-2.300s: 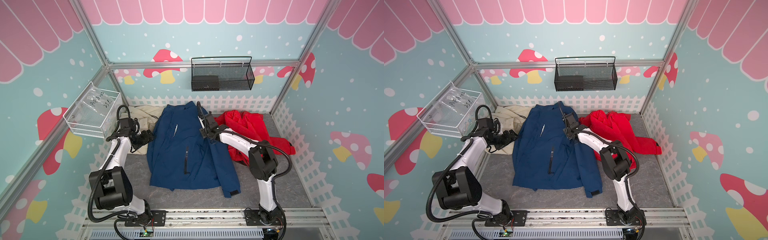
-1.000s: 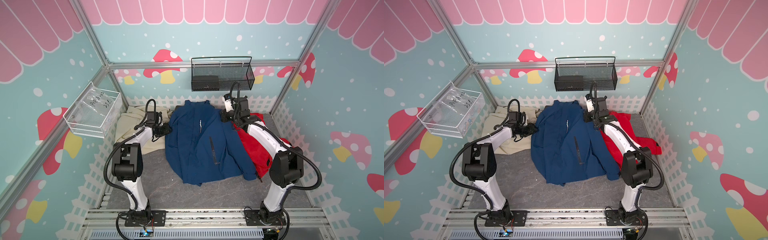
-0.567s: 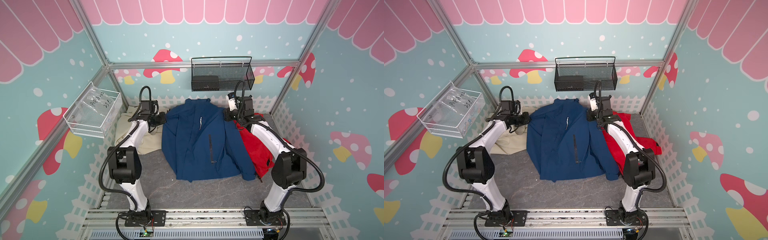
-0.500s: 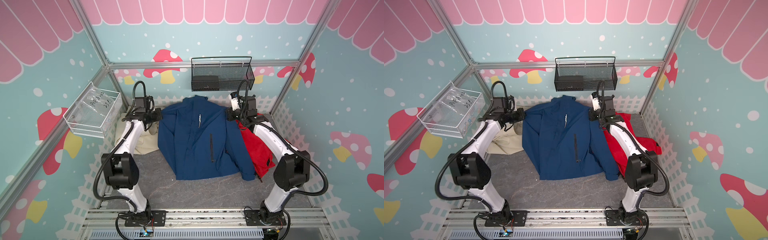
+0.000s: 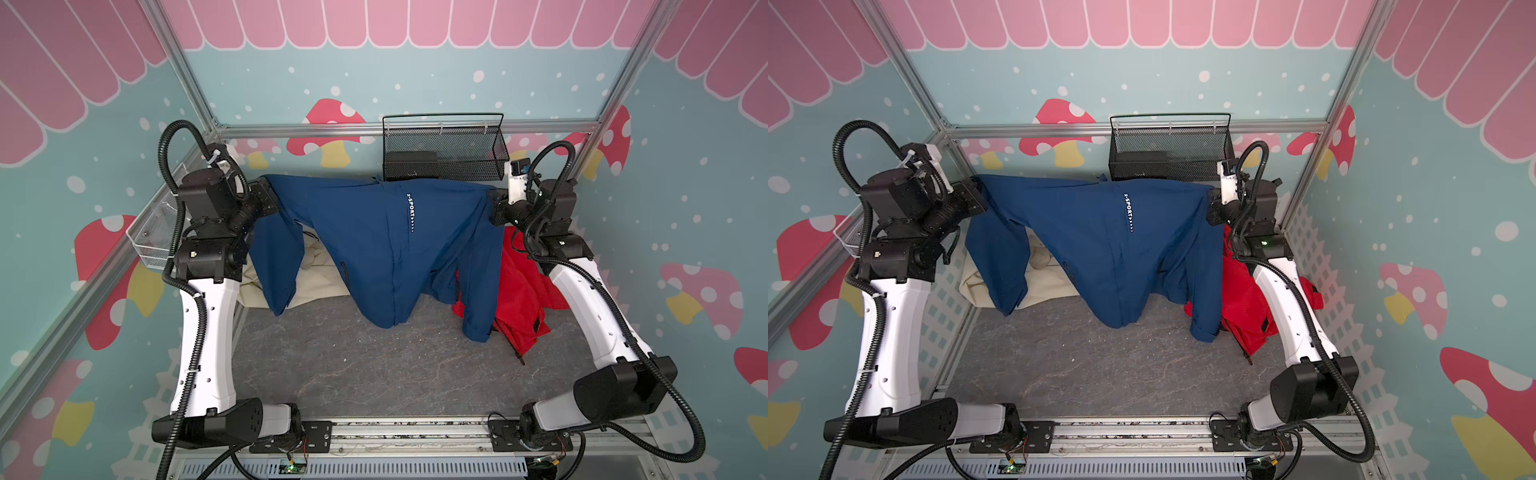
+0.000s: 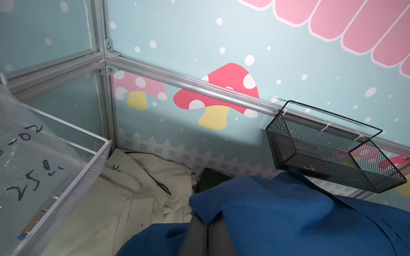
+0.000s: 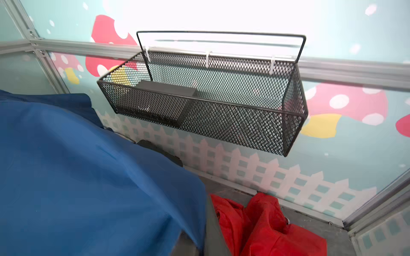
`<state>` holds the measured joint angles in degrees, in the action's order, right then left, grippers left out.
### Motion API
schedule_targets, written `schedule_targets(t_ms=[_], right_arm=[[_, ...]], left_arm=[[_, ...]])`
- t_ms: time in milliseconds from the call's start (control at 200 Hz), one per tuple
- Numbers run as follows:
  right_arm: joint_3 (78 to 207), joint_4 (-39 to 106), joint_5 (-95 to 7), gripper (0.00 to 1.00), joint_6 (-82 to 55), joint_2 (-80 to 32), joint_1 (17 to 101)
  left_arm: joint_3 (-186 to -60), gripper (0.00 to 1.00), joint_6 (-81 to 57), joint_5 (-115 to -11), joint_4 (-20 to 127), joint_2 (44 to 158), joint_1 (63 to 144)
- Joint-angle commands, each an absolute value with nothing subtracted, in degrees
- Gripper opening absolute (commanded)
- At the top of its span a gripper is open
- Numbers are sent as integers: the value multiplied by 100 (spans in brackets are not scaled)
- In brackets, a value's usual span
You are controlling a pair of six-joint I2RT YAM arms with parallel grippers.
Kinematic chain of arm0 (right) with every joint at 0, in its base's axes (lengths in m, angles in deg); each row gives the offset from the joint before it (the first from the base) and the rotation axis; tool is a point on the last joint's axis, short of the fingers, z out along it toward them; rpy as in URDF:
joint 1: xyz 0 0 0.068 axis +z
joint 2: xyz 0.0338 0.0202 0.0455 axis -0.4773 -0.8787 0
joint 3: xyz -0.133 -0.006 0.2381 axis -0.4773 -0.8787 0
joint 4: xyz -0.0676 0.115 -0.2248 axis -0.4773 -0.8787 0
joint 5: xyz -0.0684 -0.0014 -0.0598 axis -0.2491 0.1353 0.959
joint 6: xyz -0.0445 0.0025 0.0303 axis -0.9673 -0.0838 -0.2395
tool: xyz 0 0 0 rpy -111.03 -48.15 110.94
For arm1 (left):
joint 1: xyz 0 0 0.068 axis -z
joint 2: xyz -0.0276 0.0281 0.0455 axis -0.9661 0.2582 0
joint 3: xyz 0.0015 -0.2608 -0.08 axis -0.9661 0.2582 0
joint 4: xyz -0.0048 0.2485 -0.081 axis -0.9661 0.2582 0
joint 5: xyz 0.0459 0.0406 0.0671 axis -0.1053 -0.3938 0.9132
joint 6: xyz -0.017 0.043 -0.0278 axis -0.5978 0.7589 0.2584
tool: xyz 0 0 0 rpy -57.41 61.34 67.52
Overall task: Unzip the jacket
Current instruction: Flatten out the jacket at the center of the board.
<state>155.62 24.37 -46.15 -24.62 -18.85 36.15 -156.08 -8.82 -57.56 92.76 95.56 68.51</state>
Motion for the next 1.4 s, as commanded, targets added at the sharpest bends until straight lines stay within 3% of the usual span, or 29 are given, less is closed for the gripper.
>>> schedule_targets(t_ms=[0,230,480,641,866,896,921,971,1016,1041,1076,1231,1396], right_arm=[[15381,3094,-4662,0,-2595,-1247,3495],[14879,3782,-5179,0,-2522,-218,3493],[14820,3853,-5728,0,-2501,215,3493],[14765,3990,-5875,0,-2491,-32,3493],[14849,4196,-6355,1,-2233,-1204,3504],[14840,4171,-6548,9,-2220,-1382,3519],[14818,4102,-6652,23,-2237,-1528,3541],[14724,3937,-6611,53,-2416,-1782,3637],[14590,3795,-6344,69,-2644,-1997,3730],[14566,3681,-6180,75,-2710,-2107,3759],[14607,3449,-6014,93,-2709,-2304,3757],[14585,2640,-5699,98,-2445,-2426,3763],[14439,2149,-5723,98,-2400,-2355,3763]], left_arm=[[-16127,0,-790,-5315,9181,9223,6660],[-16493,0,-926,-5908,8730,8666,6668],[-16682,0,-983,-5876,8554,8285,6669],[-16722,0,-811,-5723,8612,8539,6663],[-16384,0,-629,-5867,8702,9424,6647],[-16237,0,-584,-5883,8728,9488,6622],[-16079,4,-533,-5927,8739,9527,6600],[-15653,37,-437,-6007,8711,9603,6585],[-15200,67,-349,-6138,8594,9687,6559],[-14963,77,-334,-6215,8539,9761,6547],[-14728,82,-373,-6329,8503,9892,6530],[-14241,89,-797,-6809,8855,10196,6483],[-13932,89,-903,-7212,9168,10135,6491]])
